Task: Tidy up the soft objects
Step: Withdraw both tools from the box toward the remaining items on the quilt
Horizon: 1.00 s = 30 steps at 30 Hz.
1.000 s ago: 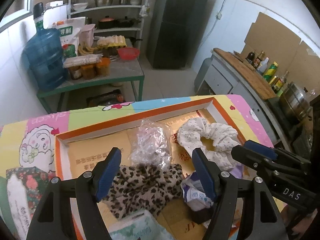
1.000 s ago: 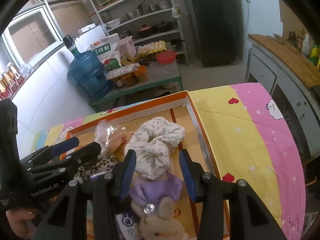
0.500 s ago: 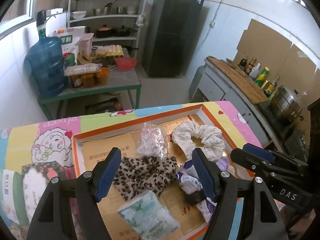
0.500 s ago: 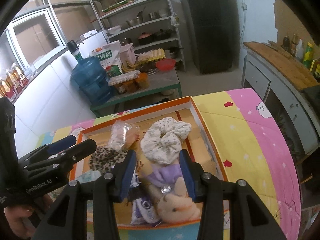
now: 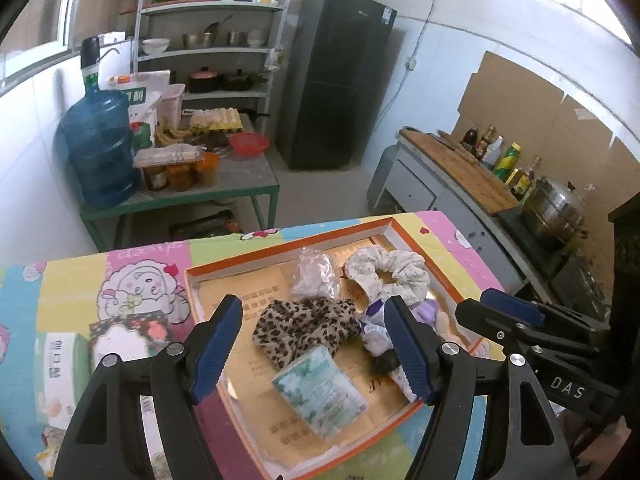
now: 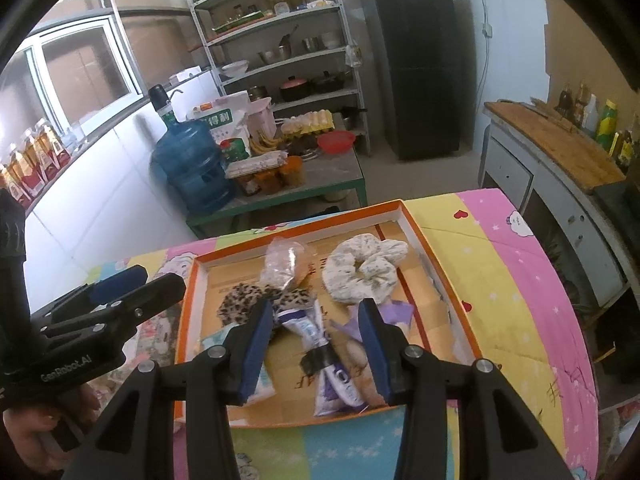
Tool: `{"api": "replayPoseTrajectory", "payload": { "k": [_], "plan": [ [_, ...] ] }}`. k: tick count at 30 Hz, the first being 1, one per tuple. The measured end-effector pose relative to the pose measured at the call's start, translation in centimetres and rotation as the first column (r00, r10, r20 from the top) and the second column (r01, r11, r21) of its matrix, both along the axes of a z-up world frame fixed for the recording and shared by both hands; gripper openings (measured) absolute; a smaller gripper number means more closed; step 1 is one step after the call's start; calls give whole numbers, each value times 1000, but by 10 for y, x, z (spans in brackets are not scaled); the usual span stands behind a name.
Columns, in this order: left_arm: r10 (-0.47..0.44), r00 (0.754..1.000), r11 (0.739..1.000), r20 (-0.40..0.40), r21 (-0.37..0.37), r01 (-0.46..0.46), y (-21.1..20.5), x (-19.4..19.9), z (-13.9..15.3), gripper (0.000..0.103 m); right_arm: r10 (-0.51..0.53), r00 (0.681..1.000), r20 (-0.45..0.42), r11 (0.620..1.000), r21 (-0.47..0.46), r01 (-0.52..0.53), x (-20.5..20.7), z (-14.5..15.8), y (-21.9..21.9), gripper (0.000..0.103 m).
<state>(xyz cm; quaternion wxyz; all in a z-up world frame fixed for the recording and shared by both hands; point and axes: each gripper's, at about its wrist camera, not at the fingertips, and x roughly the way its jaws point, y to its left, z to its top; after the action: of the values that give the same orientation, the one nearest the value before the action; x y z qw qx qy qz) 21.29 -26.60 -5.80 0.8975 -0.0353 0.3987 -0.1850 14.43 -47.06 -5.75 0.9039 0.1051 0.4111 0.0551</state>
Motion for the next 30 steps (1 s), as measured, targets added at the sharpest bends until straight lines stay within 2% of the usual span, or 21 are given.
{"api": "replayPoseTrajectory", "payload": {
  "k": [16, 30],
  "plan": [
    [6, 999, 1000, 45, -29, -4, 65, -47, 25, 75, 27, 999, 45, 999, -35, -25, -44, 33, 72, 45],
    [31, 998, 998, 58, -49, -28, 145, -91, 33, 75, 61, 997, 56, 998, -33, -59, -86, 36, 144, 45]
  ]
}}
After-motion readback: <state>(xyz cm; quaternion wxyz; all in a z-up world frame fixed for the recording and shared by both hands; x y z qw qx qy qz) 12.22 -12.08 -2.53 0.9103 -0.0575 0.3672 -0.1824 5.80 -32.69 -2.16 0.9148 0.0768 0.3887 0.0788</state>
